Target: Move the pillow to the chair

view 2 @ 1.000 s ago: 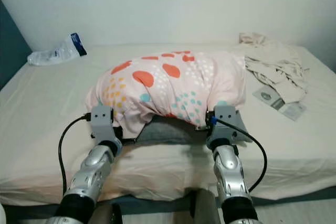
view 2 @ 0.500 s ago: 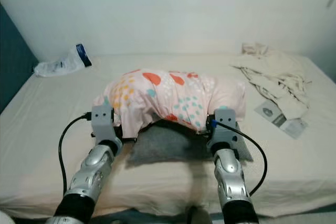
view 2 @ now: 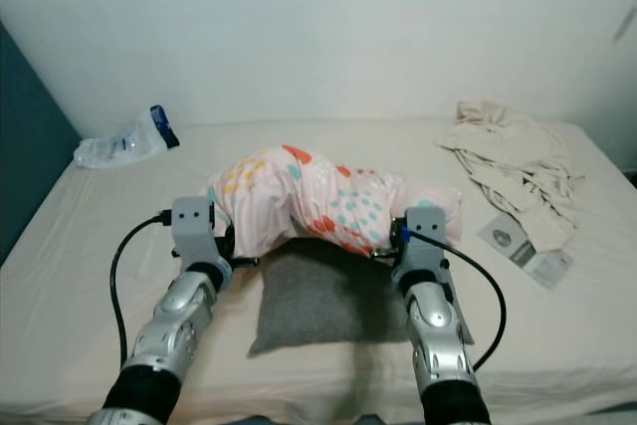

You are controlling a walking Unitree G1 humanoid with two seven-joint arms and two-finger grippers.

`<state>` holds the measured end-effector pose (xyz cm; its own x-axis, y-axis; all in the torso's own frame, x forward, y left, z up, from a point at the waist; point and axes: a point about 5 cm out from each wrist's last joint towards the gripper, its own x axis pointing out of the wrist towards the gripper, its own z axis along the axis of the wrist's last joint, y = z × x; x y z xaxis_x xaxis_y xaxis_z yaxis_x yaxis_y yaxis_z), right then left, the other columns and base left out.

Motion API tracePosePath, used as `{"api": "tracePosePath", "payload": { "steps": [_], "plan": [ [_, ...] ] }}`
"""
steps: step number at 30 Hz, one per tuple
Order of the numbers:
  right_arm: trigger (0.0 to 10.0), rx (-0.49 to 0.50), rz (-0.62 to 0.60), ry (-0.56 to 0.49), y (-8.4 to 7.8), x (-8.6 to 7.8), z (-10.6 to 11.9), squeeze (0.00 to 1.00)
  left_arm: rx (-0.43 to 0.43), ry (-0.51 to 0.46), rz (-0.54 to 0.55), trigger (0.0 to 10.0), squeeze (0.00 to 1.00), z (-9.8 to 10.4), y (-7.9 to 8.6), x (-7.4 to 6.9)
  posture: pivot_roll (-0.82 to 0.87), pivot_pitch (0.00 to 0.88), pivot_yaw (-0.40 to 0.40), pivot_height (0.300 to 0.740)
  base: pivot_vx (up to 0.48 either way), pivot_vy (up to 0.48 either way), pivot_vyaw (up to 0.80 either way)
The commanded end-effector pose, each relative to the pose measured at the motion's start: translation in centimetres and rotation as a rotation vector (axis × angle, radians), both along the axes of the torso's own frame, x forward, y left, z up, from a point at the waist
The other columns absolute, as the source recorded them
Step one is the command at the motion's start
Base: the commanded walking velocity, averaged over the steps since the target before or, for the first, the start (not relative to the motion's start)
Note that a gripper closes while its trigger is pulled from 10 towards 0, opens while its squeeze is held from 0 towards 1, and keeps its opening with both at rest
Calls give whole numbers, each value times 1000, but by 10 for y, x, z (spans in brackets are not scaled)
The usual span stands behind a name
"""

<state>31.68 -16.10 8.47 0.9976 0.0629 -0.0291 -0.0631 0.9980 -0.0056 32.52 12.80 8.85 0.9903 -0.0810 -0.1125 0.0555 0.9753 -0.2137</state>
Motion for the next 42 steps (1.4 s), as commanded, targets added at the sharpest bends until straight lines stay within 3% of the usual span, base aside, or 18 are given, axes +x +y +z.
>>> {"api": "tracePosePath", "payload": {
  "steps": [1, 11, 12, 16, 19, 20, 23, 24, 26, 30, 32, 33, 34, 35, 36, 39, 40, 42],
  "plan": [
    [10000, -7, 82, 0, 15, 0, 1, 0, -25, -19, -23, 10000, 0, 6, -8, 2, -35, 63, -16, 740, 0, 0, 0],
    [10000, -55, 35, 7, 2, 3, 0, 0, 21, -77, 39, 10000, 0, 7, -4, 1, -38, 62, -17, 740, 0, 0, 0],
    [10000, -113, -28, -29, -17, 12, 14, 0, 30, -55, 76, 10000, 0, 6, -2, 1, -41, 63, -17, 740, 0, 0, 0],
    [10000, -148, -99, -96, -37, 23, 37, 0, 18, -46, 94, 10000, 0, 8, 0, 2, -42, 65, -16, 740, 0, 0, 0],
    [10000, -211, -180, -270, -66, 40, 92, 0, -1, -99, 52, 10000, 0, 18, -1, 6, -42, 63, -15, 740, 0, 0, 0],
    [10000, -211, -180, -270, -66, 40, 92, 0, -1, -99, 52, 10000, 0, 18, -1, 6, -42, 63, -15, 740, 0, 0, 0],
    [10000, -258, -215, -412, -81, 49, 141, 0, 3, -138, -2, 10000, 0, 26, -8, 9, -39, 59, -15, 740, 0, 0, 0],
    [10000, -258, -215, -412, -81, 49, 141, 0, 3, -138, -2, 10000, 0, 26, -8, 9, -39, 59, -15, 740, 0, 0, 0],
    [10000, -286, -195, -494, -80, 52, 168, 0, 3, -166, -23, 10000, 0, 33, -12, 11, -38, 59, -16, 740, 0, 0, 0],
    [10000, -298, -173, -529, -76, 53, 179, 0, 3, -187, -21, 10000, 0, 38, -13, 13, -37, 61, -16, 740, 0, 0, 0],
    [10000, -300, -103, -566, -60, 55, 188, 0, 2, -242, 9, 10000, 0, 52, -10, 17, -37, 62, -16, 740, 0, 0, 0],
    [10000, -300, -103, -566, -60, 55, 188, 0, 2, -242, 9, 10000, 0, 52, -10, 17, -37, 62, -16, 740, 0, 0, 0],
    [10000, -257, -35, -514, -42, 55, 168, 0, 30, -281, 18, 10000, 0, 60, -5, 19, -38, 61, -16, 740, 0, 0, 0],
    [10000, -213, -16, -462, -36, 55, 151, 0, 50, -278, 6, 10000, 0, 59, -3, 18, -36, 62, -17, 740, 0, 0, 0],
    [10000, -213, -16, -462, -36, 55, 151, 0, 50, -278, 6, 10000, 0, 59, -3, 18, -36, 62, -17, 740, 0, 0, 0],
    [10000, -60, 17, -251, -20, 48, 89, 0, 156, -220, -74, 10000, 0, 43, 3, 13, -30, 64, -18, 740, 0, 0, 0],
    [10000, -60, 17, -251, -20, 48, 89, 0, 156, -220, -74, 10000, 0, 43, 3, 13, -30, 64, -18, 740, 0, 0, 0],
    [10000, 1, 39, -149, -8, 38, 58, 0, 201, -202, -98, 10000, 0, 35, 7, 8, -27, 63, -19, 740, 0, 0, 0]
  ]
}}
